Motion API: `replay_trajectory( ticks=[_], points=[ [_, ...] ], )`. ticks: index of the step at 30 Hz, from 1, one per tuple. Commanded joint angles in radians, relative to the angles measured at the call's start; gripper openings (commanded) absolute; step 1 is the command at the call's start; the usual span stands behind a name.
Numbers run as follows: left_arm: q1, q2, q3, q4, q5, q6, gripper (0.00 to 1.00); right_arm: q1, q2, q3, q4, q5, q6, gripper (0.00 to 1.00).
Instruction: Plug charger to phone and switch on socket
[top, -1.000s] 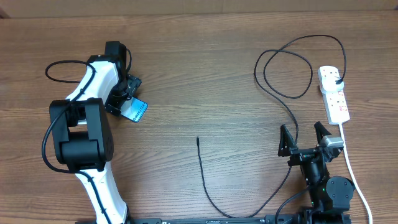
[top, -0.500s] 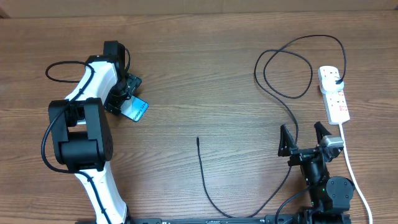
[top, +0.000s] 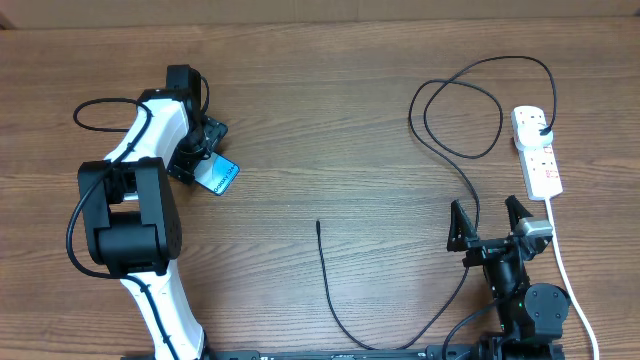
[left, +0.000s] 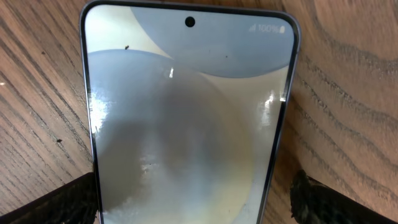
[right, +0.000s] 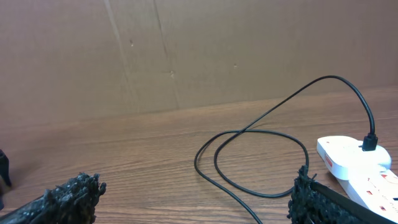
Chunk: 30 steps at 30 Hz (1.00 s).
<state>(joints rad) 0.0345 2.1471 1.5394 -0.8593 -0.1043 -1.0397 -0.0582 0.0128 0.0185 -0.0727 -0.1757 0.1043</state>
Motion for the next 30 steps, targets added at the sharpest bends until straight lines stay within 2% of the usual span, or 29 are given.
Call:
replay_trajectory(
  ticks=[1, 16, 30],
  points=[
    [-0.002, 0.04, -0.032, 0.029, 0.072, 0.015, 0.99, 0.005, -0.01, -0.011, 0.003, 0.01, 0.0, 1.0],
    [-0.009, 0.04, -0.032, -0.062, 0.11, 0.015, 0.99, 0.005, -0.01, -0.011, 0.003, 0.01, 0.0, 1.0],
    [-0.007, 0.04, -0.032, -0.056, 0.122, 0.016, 1.0, 0.005, -0.01, -0.011, 0.003, 0.01, 0.0, 1.0]
  ],
)
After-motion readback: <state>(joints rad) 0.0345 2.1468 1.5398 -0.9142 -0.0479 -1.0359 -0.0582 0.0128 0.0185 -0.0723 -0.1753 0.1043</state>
